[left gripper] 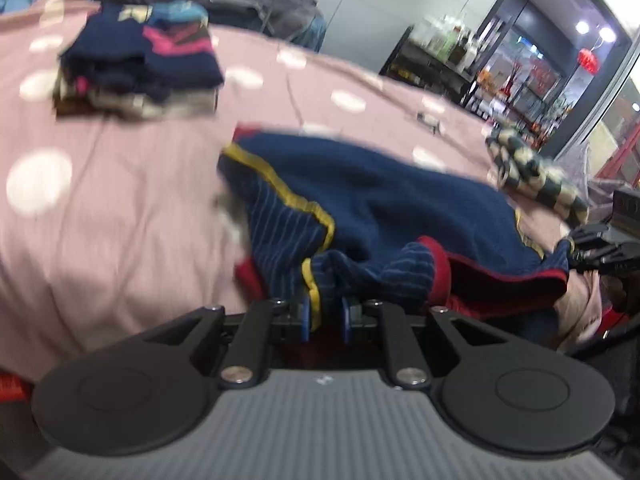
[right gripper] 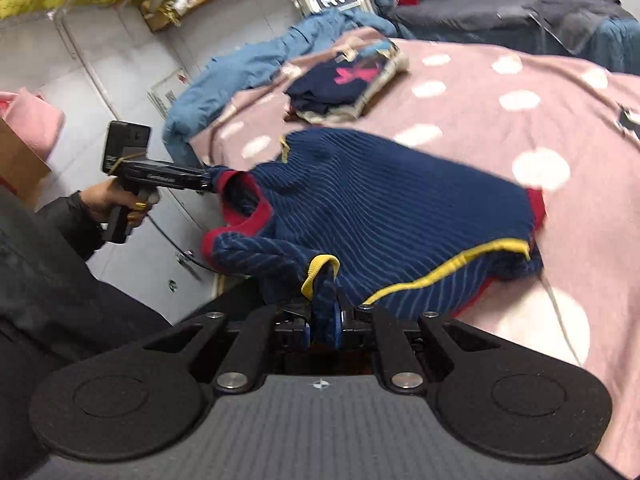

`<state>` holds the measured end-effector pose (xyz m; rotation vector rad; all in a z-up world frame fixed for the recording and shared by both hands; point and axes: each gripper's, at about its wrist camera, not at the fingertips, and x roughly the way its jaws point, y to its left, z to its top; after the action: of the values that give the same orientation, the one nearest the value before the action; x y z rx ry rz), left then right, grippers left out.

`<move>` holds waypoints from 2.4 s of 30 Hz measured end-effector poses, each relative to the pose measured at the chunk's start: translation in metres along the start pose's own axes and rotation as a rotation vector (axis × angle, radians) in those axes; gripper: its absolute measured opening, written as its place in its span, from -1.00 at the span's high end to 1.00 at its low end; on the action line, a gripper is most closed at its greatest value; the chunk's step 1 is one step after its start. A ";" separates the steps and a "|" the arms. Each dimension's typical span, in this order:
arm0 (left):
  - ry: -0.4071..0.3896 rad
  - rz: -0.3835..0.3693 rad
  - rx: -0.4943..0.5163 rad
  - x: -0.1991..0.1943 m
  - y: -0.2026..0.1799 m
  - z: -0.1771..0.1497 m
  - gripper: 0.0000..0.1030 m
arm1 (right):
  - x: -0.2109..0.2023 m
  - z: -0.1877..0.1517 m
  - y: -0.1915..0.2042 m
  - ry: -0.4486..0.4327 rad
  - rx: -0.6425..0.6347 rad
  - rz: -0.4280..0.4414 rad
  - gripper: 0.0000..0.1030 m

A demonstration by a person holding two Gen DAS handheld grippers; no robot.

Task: Fold small clothes

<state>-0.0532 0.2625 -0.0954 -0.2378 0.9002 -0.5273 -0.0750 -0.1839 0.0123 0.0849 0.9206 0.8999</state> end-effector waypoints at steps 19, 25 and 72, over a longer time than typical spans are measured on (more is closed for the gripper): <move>-0.056 0.001 0.159 -0.012 -0.084 0.026 -0.27 | -0.011 0.022 0.048 -0.027 -0.248 -0.090 0.10; 0.120 -0.009 0.203 0.081 -0.098 -0.002 -0.13 | 0.059 0.000 0.038 0.134 -0.261 -0.133 0.18; 0.239 0.309 0.553 0.168 -0.344 -0.016 0.40 | 0.021 0.011 -0.125 -0.176 0.514 -0.111 -0.85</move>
<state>-0.0962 -0.1183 -0.0781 0.4687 0.9641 -0.5008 0.0185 -0.2468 -0.0474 0.5404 0.9622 0.5272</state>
